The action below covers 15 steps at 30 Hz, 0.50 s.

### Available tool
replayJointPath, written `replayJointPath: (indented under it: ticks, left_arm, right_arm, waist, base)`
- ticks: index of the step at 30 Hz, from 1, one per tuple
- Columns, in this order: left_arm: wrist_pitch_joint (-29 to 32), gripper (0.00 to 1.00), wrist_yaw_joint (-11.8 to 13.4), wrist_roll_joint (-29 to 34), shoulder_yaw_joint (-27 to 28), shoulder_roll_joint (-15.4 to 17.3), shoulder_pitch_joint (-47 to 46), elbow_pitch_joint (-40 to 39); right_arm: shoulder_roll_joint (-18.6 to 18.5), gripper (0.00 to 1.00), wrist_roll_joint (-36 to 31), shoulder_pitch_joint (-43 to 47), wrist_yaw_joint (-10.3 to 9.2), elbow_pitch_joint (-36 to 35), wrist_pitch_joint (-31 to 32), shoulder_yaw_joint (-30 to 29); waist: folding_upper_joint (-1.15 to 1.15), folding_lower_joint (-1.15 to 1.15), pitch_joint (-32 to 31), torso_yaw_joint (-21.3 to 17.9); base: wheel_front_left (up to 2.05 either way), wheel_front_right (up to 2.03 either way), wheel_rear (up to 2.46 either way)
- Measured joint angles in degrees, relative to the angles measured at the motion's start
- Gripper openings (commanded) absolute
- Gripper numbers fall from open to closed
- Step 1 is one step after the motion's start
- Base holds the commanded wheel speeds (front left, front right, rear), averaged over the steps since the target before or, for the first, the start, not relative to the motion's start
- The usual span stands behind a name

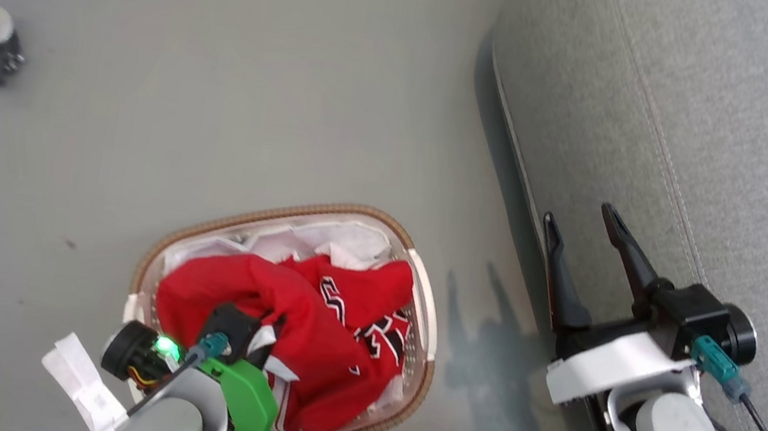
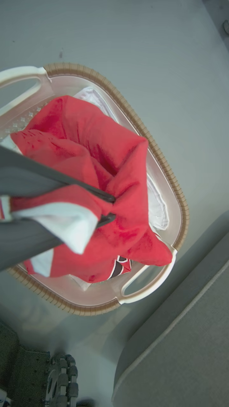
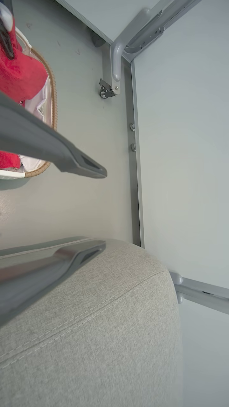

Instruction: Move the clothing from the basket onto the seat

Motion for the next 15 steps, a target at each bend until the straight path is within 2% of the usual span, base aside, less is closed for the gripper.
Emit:
replayJointPath:
  ticks: [15]
  left_arm:
    - [0.00,0.00,-0.33,3.30,4.86,-1.08,7.13,-17.39]
  right_arm:
    - [-0.02,1.00,-0.05,6.27,0.00,2.14,0.00,-0.98]
  waist:
    - [0.00,0.00,-12.68,5.32]
  base:
    - [0.00,0.00,0.00]
